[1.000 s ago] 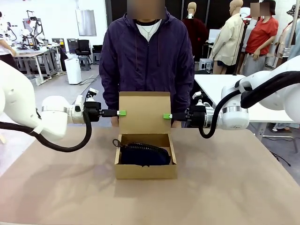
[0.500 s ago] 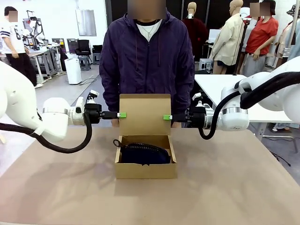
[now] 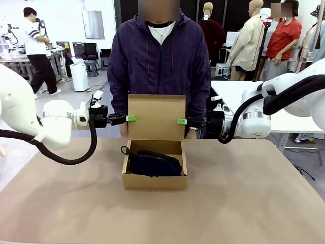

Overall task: Pack the items into the box.
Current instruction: Close the Mailer Box.

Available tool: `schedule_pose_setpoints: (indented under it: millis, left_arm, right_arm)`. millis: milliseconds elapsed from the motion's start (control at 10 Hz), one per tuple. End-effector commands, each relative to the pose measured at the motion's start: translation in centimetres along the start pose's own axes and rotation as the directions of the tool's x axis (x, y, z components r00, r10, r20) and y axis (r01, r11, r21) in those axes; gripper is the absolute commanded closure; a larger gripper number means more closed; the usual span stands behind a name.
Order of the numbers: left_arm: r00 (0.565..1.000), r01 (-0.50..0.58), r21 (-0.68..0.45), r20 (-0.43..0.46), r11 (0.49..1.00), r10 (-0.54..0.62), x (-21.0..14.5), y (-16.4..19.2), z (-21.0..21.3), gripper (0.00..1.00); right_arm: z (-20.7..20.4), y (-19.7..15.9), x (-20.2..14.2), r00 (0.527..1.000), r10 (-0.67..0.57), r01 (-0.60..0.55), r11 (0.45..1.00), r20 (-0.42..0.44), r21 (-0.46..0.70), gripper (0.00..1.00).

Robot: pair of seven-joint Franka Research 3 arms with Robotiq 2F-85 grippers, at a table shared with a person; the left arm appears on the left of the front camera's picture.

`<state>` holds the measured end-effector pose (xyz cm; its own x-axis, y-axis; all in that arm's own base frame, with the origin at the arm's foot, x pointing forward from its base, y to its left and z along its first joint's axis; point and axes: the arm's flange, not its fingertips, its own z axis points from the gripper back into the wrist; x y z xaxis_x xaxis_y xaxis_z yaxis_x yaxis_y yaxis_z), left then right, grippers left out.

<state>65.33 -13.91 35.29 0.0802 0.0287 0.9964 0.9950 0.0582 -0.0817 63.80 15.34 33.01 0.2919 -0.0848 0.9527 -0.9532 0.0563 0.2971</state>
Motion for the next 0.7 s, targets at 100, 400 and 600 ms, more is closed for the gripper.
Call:
schedule_pose_setpoints:
  millis: [100, 400, 600]
  left_arm:
    - [0.996, 0.075, -0.059, -0.032, 0.995, -0.077, -0.6, -1.8, 0.1, 0.96]
    - [0.979, 0.185, -0.137, -0.056, 0.973, -0.194, -0.7, -2.3, -0.1, 0.96]
    - [0.952, 0.3, -0.146, -0.027, 0.943, -0.306, -1.0, -2.5, 0.2, 0.96]
  right_arm:
    - [-0.4, 2.8, -1.1, 0.987, 0.16, -0.159, 0.987, -0.03, 0.033, 0.79]
    - [-0.5, 4.0, -1.9, 0.959, 0.283, -0.281, 0.958, -0.031, 0.049, 0.79]
    - [-0.2, 4.8, -2.9, 0.931, 0.364, -0.362, 0.93, -0.014, 0.067, 0.79]
